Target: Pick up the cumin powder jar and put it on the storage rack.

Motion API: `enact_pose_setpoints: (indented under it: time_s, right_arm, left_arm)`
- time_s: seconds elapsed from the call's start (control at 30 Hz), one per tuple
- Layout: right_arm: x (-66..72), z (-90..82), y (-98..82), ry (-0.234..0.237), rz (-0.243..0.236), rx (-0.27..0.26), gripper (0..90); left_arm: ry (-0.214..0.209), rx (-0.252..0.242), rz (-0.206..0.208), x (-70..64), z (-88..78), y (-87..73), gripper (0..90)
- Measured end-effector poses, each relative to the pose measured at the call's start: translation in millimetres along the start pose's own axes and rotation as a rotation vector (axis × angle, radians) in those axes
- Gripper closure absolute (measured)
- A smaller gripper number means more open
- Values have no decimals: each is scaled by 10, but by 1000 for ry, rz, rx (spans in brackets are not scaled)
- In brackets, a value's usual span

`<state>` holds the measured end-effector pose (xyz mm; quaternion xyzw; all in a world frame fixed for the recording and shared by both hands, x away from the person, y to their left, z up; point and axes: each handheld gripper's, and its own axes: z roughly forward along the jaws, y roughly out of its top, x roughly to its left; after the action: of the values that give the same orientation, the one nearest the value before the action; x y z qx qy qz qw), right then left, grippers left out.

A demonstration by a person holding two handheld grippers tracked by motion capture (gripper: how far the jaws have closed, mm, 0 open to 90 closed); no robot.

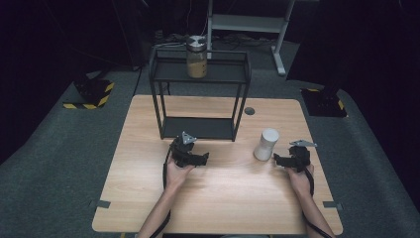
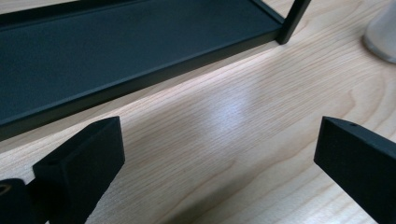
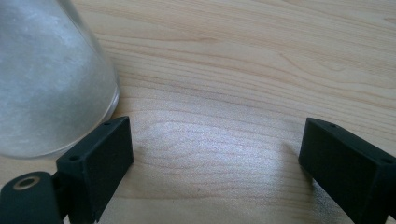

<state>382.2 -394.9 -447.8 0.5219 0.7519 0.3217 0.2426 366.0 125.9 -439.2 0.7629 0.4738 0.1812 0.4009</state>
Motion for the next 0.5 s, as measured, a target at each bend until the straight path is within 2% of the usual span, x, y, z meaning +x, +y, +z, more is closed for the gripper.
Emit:
enact_pose_setpoints:
  time_s: [0.37,0.5]
  right_arm:
    - [3,-2,-2,0,-2,0,93]
    - [4,-2,-2,0,-2,0,93]
  left_arm:
    - [25,2,-50,46,126,-82,21]
    - [30,12,-46,59,137,-101,21]
